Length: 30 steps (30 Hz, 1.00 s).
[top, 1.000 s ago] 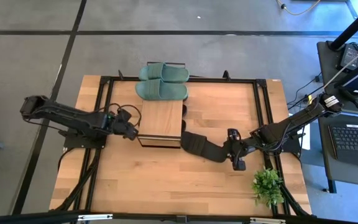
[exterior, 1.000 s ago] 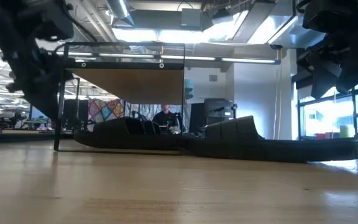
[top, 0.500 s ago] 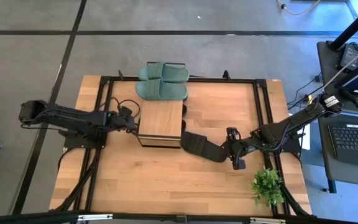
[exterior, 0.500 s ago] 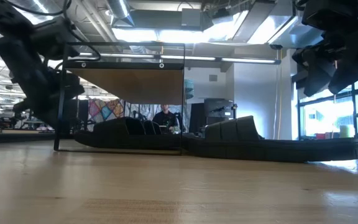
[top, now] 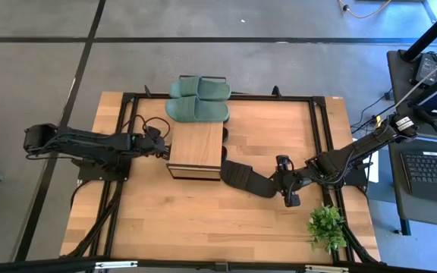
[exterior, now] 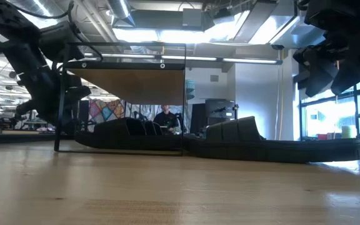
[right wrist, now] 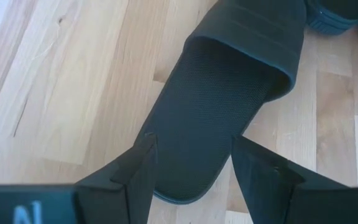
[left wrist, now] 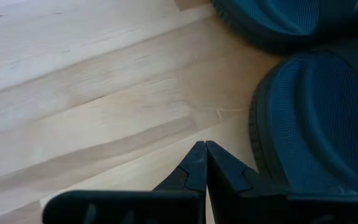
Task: Pick and place slides into the shelf
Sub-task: Put the black slide under the shelf
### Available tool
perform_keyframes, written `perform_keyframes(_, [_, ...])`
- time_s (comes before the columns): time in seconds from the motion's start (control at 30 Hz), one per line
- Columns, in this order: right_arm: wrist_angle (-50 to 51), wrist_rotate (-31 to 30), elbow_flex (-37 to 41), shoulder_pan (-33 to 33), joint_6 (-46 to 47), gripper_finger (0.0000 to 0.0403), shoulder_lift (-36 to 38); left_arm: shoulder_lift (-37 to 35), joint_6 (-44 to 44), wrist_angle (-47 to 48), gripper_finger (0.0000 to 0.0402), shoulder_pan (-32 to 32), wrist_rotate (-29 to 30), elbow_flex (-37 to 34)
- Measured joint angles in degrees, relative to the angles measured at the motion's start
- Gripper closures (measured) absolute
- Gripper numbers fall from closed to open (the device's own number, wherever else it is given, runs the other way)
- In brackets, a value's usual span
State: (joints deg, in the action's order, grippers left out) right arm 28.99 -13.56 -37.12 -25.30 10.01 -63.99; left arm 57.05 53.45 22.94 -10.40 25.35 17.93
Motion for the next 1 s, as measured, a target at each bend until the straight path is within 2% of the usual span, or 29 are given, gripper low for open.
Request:
perform_keyframes(0.3, [0.04,0.00,0.00,0.00,-0.22,0.0201,0.00,4.18,-0.07,-5.72,0.0401,0.02,-2.27,-0.02])
perform_keyframes(0.5, [0.07,0.00,0.00,0.00,-0.22,0.0201,0.00,6.72,1.18,-6.14,0.0401,0.02,-3.73,-0.02])
perform_keyframes(1.0, [0.07,0.02,0.00,0.00,-0.16,0.0201,0.00,10.92,1.88,-12.14,0.0401,0.02,-3.96,-0.02])
